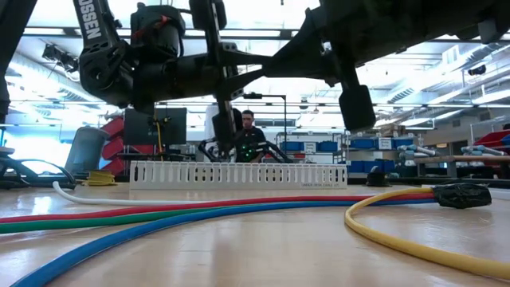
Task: Ziptie cables
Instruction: Insert zip tie on the cable wire
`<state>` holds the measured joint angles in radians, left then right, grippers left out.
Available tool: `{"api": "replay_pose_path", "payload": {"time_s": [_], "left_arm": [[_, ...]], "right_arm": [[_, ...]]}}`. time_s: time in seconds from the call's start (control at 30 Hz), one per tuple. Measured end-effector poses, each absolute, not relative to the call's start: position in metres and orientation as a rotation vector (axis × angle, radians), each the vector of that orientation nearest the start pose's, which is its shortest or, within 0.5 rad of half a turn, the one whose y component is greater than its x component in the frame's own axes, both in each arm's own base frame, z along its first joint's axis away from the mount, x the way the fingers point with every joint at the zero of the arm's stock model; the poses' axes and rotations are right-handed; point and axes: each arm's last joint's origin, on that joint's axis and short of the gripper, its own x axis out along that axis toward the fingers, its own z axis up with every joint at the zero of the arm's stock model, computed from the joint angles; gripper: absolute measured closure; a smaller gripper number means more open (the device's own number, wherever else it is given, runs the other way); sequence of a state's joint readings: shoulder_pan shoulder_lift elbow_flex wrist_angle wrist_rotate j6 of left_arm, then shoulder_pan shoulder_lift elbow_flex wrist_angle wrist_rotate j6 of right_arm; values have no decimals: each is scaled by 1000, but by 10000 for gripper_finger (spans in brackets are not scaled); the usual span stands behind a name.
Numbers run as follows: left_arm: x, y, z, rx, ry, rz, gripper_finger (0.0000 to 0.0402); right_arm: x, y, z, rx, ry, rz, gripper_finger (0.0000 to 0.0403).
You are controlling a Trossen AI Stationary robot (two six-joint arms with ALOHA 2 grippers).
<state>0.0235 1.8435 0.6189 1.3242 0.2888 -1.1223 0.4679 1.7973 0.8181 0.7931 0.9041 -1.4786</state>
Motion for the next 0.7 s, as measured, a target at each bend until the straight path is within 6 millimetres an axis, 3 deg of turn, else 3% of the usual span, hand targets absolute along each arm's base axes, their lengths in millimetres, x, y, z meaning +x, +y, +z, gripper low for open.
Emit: {"api": "replay_pose_path", "payload": {"time_s": [0.4,0.7], "left_arm": [[326,-1,155,-1085,92,-300,402],[326,0,154,-972,58,-250,401]], "right_arm": [[322,138,175,-1531,449,-272,402],[316,149,183,-1263,357,-381,403]]}}
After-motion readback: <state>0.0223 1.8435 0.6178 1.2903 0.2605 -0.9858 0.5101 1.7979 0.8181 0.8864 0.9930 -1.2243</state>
